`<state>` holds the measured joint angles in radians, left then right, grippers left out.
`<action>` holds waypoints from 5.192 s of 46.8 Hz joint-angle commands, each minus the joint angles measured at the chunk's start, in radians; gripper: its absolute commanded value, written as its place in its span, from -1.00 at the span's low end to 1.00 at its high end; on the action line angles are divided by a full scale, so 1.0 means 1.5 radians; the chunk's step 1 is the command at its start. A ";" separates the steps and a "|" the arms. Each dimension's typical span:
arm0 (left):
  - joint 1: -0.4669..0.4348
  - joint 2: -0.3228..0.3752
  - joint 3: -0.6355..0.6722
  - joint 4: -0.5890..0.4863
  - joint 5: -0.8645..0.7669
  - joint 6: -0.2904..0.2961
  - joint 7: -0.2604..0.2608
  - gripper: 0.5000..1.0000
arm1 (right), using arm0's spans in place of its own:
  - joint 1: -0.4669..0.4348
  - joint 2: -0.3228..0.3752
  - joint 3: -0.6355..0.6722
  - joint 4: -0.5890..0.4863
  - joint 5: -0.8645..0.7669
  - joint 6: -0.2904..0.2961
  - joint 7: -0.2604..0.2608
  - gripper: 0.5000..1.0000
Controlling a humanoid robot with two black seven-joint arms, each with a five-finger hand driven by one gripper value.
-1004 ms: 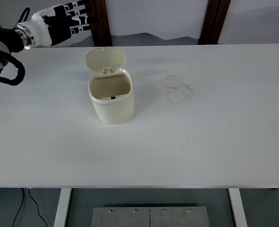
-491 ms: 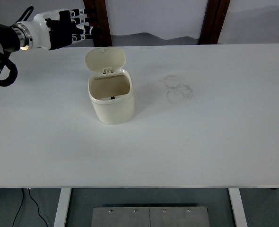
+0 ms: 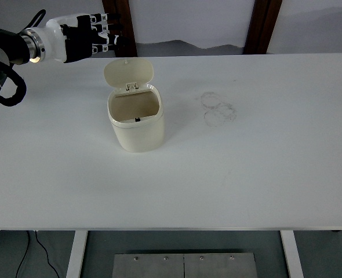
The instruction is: Close trash bin
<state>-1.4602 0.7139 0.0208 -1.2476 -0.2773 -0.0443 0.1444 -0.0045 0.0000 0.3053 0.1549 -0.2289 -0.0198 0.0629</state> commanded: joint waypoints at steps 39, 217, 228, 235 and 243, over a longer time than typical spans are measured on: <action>-0.015 -0.053 0.092 -0.028 -0.016 0.024 0.005 1.00 | 0.001 0.000 -0.002 0.000 -0.003 -0.001 -0.009 0.98; -0.077 -0.054 0.069 0.114 -0.009 -0.038 -0.026 1.00 | 0.001 0.000 -0.001 0.001 -0.006 0.000 -0.009 0.98; -0.030 -0.052 -0.021 0.162 -0.008 -0.054 -0.072 1.00 | 0.001 0.000 -0.001 0.001 -0.006 0.000 -0.009 0.98; 0.017 -0.052 -0.084 0.191 -0.008 -0.071 -0.073 1.00 | 0.001 0.000 -0.001 0.001 -0.005 0.000 -0.009 0.98; 0.089 -0.052 -0.177 0.244 -0.008 -0.105 -0.093 1.00 | 0.001 0.000 -0.001 0.001 -0.006 0.000 -0.009 0.98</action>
<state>-1.3676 0.6366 -0.1951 -0.9118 -0.2900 -0.1827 0.0260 -0.0032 0.0000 0.3039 0.1565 -0.2366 -0.0200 0.0494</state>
